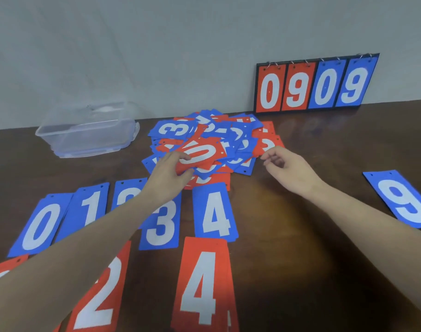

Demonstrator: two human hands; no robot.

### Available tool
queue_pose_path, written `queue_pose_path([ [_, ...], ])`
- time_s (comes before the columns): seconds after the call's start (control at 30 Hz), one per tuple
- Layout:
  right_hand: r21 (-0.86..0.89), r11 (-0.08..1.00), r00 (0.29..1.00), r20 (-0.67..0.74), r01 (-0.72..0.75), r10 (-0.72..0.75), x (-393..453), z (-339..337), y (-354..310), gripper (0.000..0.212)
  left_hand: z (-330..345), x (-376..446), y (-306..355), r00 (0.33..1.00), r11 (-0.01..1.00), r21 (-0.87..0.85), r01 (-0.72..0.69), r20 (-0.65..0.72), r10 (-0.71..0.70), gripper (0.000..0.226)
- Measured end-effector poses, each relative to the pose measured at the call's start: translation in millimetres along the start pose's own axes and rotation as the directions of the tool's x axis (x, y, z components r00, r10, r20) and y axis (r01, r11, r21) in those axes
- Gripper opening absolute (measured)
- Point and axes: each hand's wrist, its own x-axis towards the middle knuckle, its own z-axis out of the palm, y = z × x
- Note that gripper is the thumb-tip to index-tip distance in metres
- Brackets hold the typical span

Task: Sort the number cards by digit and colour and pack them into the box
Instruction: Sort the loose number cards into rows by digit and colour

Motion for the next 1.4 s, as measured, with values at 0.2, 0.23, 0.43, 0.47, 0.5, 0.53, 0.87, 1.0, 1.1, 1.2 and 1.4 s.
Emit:
queue_pose_path([
  [0.2, -0.046, 0.996, 0.997, 0.031, 0.074, -0.072, 43, -6, 17, 0.017, 12, 36, 0, 0.999, 0.996, 0.082, 0.039, -0.005, -0.039, 0.042],
  [0.23, -0.069, 0.994, 0.996, 0.030, 0.089, -0.087, 52, -5, 22, 0.016, 14, 42, -1, 0.999, 0.993, 0.111, 0.028, 0.015, -0.030, 0.045],
  [0.43, -0.233, 0.944, 0.972, 0.097, 0.233, -0.216, 104, 4, 35, 0.029, 27, 70, -10, 0.991, 0.976, 0.211, -0.060, 0.127, 0.034, 0.049],
  [0.47, -0.255, 0.930, 0.962, 0.129, 0.265, -0.239, 112, 6, 33, 0.033, 29, 71, -14, 0.989, 0.969, 0.234, -0.075, 0.138, 0.043, 0.049],
  [0.5, -0.271, 0.918, 0.954, 0.165, 0.289, -0.251, 119, 7, 31, 0.037, 30, 71, -18, 0.989, 0.965, 0.250, -0.083, 0.142, 0.048, 0.052],
  [0.53, -0.285, 0.906, 0.943, 0.207, 0.313, -0.261, 126, 10, 30, 0.043, 32, 72, -22, 0.989, 0.961, 0.264, -0.088, 0.139, 0.052, 0.057],
  [0.87, -0.608, 0.725, 0.936, 0.318, 0.323, -0.150, 134, 3, 43, 0.059, 41, 66, -32, 0.997, 0.940, 0.334, -0.071, 0.012, 0.071, 0.064],
  [1.0, -0.699, 0.692, 0.977, 0.207, 0.181, -0.046, 127, -20, 50, 0.054, 40, 67, -34, 0.997, 0.943, 0.326, -0.071, 0.057, 0.055, 0.067],
  [1.1, -0.622, 0.777, 0.992, 0.123, 0.096, -0.024, 123, -24, 47, 0.048, 36, 70, -30, 0.996, 0.937, 0.344, -0.064, 0.078, 0.040, 0.078],
  [1.2, -0.418, 0.908, 0.995, 0.091, -0.009, 0.052, 121, -15, 47, 0.074, 29, 76, -26, 0.994, 0.930, 0.365, -0.043, 0.108, 0.003, 0.081],
  [1.4, -0.384, 0.921, 0.986, 0.112, -0.073, 0.124, 127, -2, 54, 0.106, 24, 88, -12, 0.991, 0.935, 0.354, 0.008, 0.124, -0.055, 0.079],
])
